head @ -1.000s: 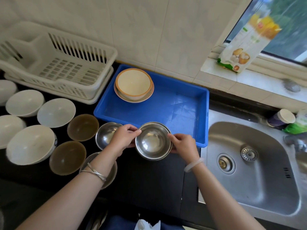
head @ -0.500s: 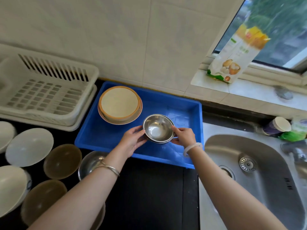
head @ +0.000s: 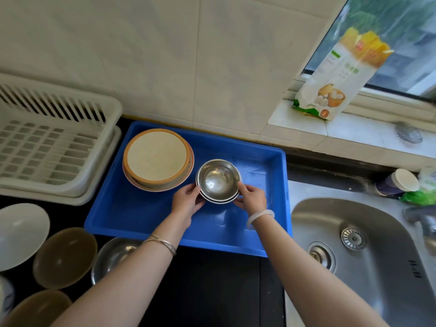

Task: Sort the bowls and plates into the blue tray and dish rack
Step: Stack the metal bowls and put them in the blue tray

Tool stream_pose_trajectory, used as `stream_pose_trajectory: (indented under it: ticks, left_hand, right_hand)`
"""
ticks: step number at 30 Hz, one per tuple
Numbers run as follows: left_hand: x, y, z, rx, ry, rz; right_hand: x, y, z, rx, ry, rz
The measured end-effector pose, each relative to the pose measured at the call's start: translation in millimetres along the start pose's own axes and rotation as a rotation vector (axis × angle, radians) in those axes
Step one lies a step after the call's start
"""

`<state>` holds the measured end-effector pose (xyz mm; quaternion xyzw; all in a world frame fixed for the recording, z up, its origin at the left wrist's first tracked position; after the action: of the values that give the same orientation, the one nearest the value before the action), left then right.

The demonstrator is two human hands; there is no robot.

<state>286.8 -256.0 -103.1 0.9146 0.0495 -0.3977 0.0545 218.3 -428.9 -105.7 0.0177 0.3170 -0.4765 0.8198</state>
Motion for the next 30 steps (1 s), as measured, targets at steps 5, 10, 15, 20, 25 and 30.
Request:
stream_pose_trajectory:
  ticks: [5,10,15,20,25,30]
  left_hand:
    - [1.1,9.5,6.2,-0.13,-0.098,-0.019]
    - [1.4,20.4,3.9,-0.227,-0.052,-0.001]
    - [3.9,29.0,1.9,-0.246,-0.039,-0.014]
    - [5.8,33.3,-4.7,-0.261,-0.034,-0.03]
    - [7.8,35.0,-9.0,-0.292,-0.024,-0.043]
    - [8.9,33.4,-9.6,-0.276,-0.007,-0.039]
  right_hand:
    - [2.0,7.8,3.4,0.15,0.047,-0.005]
    - [6.7,15.5,10.3,0.198,0.07,0.02]
    - [10.7,21.1,13.1,0.225,0.089,-0.007]
    - [10.4,24.6,13.6,0.22,0.066,-0.005]
    - [6.0,28.1,17.9,0.211,0.051,0.082]
    - [1.0,26.5,17.1,0.165,0.037,0.132]
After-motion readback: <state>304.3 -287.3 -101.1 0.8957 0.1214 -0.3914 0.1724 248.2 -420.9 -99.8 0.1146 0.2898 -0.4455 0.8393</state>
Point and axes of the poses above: each hand's wrist, its own x-axis towards the middle knuckle, its own y-axis out of the palm, z = x × y, the point moved 5 cm from there along x, towards the middle knuckle, and after that the axes turned 15 degrees about -z, right-handed, at the moved point
